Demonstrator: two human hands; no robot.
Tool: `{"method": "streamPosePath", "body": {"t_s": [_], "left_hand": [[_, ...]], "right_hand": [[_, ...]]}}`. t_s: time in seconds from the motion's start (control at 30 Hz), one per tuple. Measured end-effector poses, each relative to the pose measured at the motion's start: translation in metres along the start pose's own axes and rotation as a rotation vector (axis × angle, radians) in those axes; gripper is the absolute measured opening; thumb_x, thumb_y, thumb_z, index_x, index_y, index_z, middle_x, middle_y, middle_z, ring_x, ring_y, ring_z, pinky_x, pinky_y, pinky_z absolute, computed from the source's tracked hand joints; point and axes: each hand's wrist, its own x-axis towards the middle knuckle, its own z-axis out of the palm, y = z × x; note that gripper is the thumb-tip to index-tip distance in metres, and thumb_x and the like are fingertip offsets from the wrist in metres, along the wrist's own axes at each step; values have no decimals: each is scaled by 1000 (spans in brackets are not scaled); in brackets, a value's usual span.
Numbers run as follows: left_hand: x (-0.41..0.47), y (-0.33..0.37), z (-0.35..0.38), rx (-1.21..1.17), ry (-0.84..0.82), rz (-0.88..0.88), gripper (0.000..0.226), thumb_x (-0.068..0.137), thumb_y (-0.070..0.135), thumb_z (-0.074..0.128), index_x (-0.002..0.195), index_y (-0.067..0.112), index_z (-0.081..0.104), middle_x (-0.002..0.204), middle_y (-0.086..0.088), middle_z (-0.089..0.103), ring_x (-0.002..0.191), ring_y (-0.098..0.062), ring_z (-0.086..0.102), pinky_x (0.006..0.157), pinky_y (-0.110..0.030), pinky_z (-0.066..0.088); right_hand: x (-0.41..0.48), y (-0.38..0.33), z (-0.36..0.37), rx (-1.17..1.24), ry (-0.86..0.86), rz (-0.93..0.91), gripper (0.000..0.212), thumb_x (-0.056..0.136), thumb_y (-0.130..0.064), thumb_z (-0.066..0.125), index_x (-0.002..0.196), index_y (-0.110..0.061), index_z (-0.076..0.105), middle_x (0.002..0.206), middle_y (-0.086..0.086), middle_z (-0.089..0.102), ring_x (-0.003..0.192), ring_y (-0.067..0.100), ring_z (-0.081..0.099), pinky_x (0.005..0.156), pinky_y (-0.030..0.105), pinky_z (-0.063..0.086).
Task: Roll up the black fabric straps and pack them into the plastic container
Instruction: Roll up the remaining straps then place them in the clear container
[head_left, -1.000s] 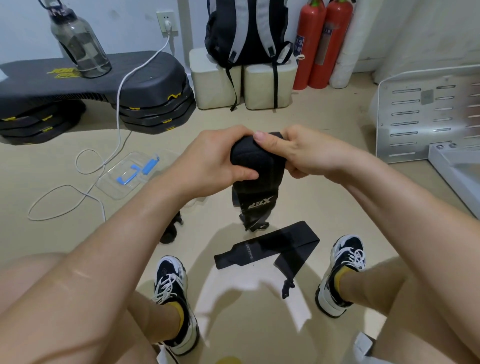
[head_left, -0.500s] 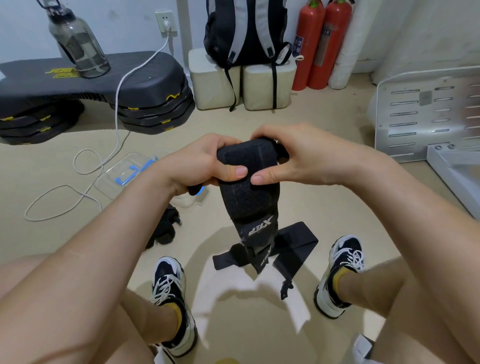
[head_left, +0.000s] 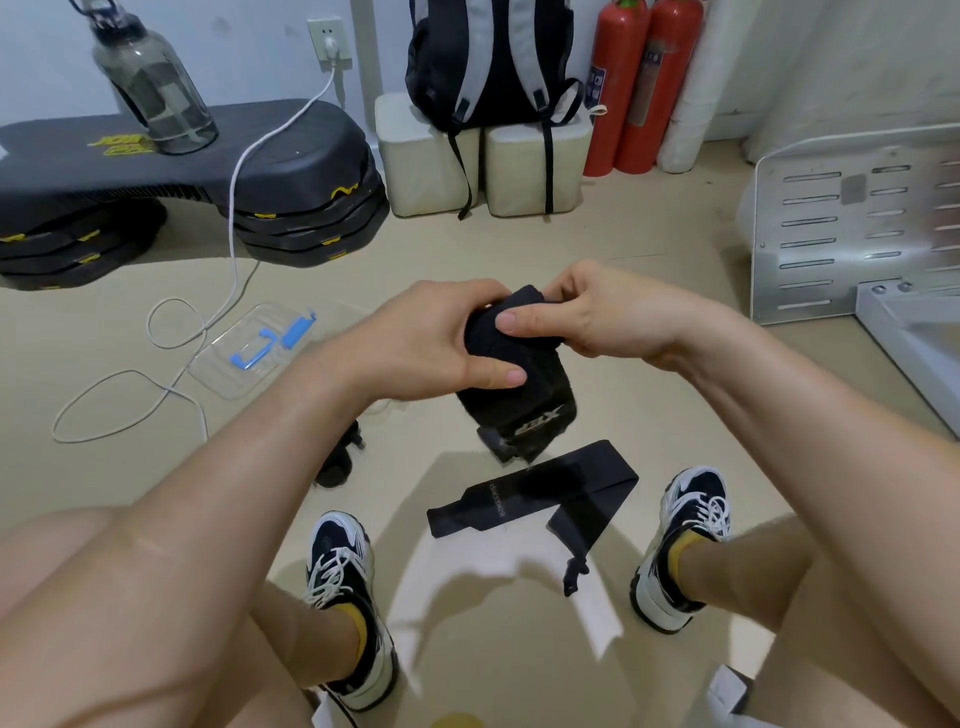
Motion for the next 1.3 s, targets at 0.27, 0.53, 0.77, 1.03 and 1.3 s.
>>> {"method": "streamPosePath", "body": {"t_s": [0.27, 0.53, 0.77, 1.03, 1.3], "left_hand": [[2, -3, 11, -533, 104, -280, 29, 87, 22, 74, 108, 13, 57, 95, -5, 68, 82, -14, 66, 69, -26, 56], [3, 11, 19, -1033, 79, -290, 13, 94, 14, 61, 105, 10, 65, 89, -5, 74, 79, -18, 71, 64, -27, 58], [0, 13, 14, -1031, 69, -265, 8, 94, 17, 59, 97, 18, 66, 83, -2, 71, 73, -16, 68, 65, -29, 54], [-1, 15, 10, -1049, 58, -267, 21, 98, 32, 54, 93, 13, 60, 65, 0, 64, 52, -12, 58, 47, -19, 45], [4, 21, 12, -1280, 178, -472, 41, 99, 53, 43, 102, 18, 65, 74, -3, 69, 60, -16, 66, 50, -25, 52]], "right_hand": [[11, 3, 11, 82, 491, -14, 64, 79, -59, 72, 125, -26, 42, 126, -2, 45, 109, 13, 55, 84, 30, 45], [13, 12, 14, 398, 60, 88, 48, 90, -62, 54, 99, -19, 73, 89, -9, 74, 88, 6, 66, 81, 30, 50], [11, 11, 7, 318, 65, -61, 41, 92, -53, 56, 107, -18, 72, 107, -11, 71, 103, 2, 63, 83, 29, 49], [10, 4, 9, 262, 140, -226, 31, 104, -30, 50, 86, -11, 67, 70, -15, 64, 66, -2, 56, 65, 15, 44], [18, 6, 29, 433, 302, -285, 27, 101, -30, 55, 91, -9, 67, 84, 3, 63, 78, 11, 59, 72, 30, 47]]}}
